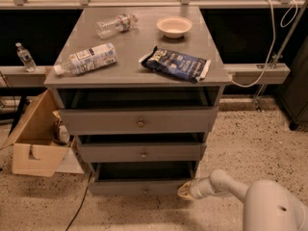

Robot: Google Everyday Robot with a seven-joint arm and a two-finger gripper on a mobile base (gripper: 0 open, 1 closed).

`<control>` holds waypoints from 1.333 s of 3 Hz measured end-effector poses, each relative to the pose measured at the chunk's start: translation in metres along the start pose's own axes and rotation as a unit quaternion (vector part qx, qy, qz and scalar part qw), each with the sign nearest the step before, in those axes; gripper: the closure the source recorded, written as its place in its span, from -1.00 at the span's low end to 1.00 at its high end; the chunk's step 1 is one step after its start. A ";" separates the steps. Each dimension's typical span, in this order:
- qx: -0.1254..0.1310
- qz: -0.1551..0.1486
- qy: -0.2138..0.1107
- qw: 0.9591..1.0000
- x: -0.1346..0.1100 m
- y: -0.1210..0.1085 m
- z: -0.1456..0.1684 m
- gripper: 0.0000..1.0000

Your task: Close bottom drawer

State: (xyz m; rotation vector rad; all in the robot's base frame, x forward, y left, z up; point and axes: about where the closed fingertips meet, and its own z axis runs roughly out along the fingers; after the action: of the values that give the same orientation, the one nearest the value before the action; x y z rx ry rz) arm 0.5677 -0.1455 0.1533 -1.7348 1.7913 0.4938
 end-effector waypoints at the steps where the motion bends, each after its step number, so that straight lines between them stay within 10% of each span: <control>1: 0.000 0.000 0.000 1.000 0.000 0.000 0.000 1.00; 4: 0.027 0.017 -0.014 0.999 -0.005 -0.039 -0.001 1.00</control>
Offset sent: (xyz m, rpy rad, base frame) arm 0.0842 -0.0111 0.0235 0.0771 -0.0671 -0.0912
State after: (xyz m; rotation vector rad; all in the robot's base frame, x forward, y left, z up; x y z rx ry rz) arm 0.6059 -0.1459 0.1627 -1.6559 1.7996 0.4768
